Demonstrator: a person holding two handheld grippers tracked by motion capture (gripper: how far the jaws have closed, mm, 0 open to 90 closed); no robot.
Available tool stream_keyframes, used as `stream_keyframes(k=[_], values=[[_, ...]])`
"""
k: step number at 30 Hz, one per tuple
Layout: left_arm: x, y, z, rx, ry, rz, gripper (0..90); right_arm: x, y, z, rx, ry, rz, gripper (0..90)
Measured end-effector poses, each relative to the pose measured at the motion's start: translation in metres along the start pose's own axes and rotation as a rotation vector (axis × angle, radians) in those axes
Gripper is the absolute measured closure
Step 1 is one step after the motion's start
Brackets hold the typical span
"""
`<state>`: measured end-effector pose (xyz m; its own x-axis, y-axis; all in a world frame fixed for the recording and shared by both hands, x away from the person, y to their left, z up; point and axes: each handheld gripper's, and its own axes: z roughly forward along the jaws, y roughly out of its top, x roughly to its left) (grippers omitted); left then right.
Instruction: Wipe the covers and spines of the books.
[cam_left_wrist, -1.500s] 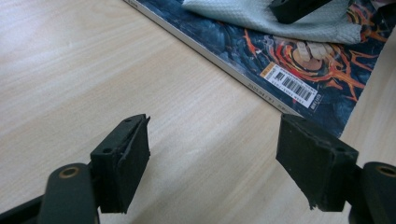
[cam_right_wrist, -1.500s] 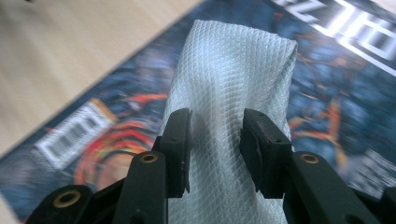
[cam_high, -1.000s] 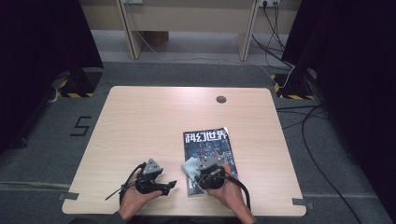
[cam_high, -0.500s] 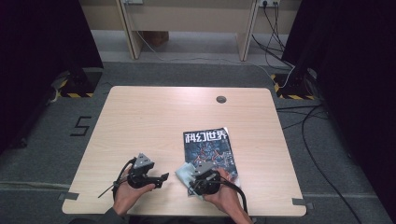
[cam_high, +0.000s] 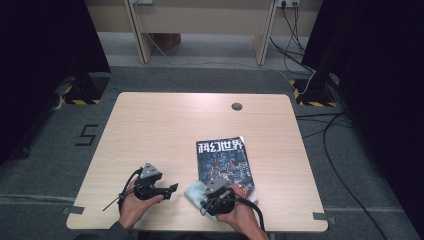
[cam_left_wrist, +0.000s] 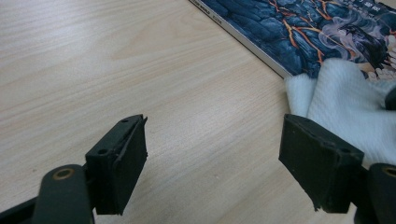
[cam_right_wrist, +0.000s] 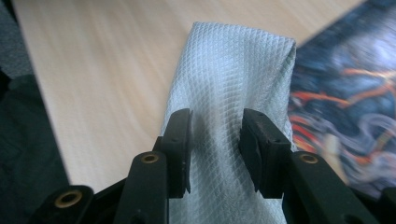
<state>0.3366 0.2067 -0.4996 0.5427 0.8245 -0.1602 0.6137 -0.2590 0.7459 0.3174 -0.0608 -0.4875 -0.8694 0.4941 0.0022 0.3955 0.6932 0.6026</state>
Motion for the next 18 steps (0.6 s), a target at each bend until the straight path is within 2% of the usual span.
stream_keyframes(k=[1, 2, 3, 4, 6, 7, 8, 9, 11, 13, 15, 18], values=[[0.000, 0.000, 0.000, -0.003, -0.002, 0.000, 22.6, -0.006, -0.003, -0.001, -0.006, -0.009, 0.010, 63.6], [0.000, 0.001, -0.001, -0.004, 0.001, -0.003, 22.6, -0.006, -0.003, -0.001, -0.006, -0.009, 0.010, 63.6], [0.000, 0.001, 0.000, 0.000, 0.000, 0.001, 22.6, -0.017, -0.009, -0.007, -0.005, -0.038, 0.049, 63.6], [0.000, 0.001, 0.000, 0.000, 0.000, 0.001, 22.6, -0.017, -0.009, -0.007, -0.005, -0.038, 0.049, 63.6], [-0.001, 0.000, 0.000, 0.001, -0.005, 0.002, 22.6, -0.031, -0.016, -0.014, 0.009, -0.105, 0.072, 63.5], [-0.002, 0.001, 0.001, 0.000, -0.005, 0.007, 22.6, -0.042, -0.022, -0.019, 0.007, -0.131, 0.105, 63.5], [-0.002, 0.001, 0.001, 0.000, -0.005, 0.007, 22.6, -0.042, -0.022, -0.019, 0.007, -0.131, 0.105, 63.5], [-0.002, 0.000, 0.002, 0.008, -0.004, 0.009, 22.6, -0.050, -0.028, -0.023, 0.002, -0.139, 0.142, 63.5], [-0.002, 0.000, 0.003, 0.010, -0.008, 0.009, 22.6, -0.050, -0.029, -0.023, -0.002, -0.137, 0.150, 63.6], [-0.003, 0.001, 0.003, 0.007, -0.007, 0.012, 22.5, -0.044, -0.025, -0.021, 0.013, -0.152, 0.124, 64.4], [-0.003, 0.001, 0.004, 0.011, -0.006, 0.010, 22.6, -0.040, -0.024, -0.020, 0.009, -0.144, 0.116, 64.5], [-0.003, 0.000, 0.003, 0.013, -0.009, 0.013, 22.6, -0.026, -0.016, -0.013, 0.003, -0.116, 0.074, 64.5]])
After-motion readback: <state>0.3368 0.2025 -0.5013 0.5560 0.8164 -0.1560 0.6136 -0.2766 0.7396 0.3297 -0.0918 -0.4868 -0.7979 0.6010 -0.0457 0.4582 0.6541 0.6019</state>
